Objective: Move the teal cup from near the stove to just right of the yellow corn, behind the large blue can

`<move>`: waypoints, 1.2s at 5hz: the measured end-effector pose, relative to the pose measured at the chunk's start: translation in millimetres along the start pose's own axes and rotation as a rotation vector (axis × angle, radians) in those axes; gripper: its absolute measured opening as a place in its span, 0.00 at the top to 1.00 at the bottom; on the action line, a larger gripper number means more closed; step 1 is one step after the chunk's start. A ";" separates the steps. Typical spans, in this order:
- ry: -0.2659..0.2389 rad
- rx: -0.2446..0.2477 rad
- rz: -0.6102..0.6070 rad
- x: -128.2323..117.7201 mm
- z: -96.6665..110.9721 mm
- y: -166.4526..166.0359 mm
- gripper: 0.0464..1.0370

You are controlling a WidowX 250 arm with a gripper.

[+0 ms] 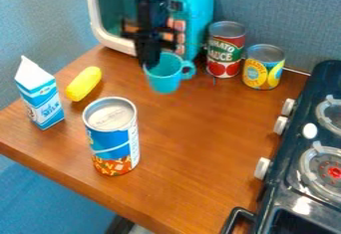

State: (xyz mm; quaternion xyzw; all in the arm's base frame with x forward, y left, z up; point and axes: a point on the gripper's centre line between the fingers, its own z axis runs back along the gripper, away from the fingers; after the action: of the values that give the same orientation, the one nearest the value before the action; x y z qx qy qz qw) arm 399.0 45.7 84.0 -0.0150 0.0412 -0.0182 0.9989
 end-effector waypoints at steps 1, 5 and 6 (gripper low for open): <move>0.025 -0.032 0.057 3.1 -8.3 26.6 0.96; 0.143 -0.090 0.143 -19.9 -36.1 74.1 0.93; 0.133 -0.089 0.136 -18.5 -35.7 73.7 0.72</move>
State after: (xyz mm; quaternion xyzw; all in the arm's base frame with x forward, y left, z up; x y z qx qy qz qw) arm 380.2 119.0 47.6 -0.0552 0.1092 0.0504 0.9912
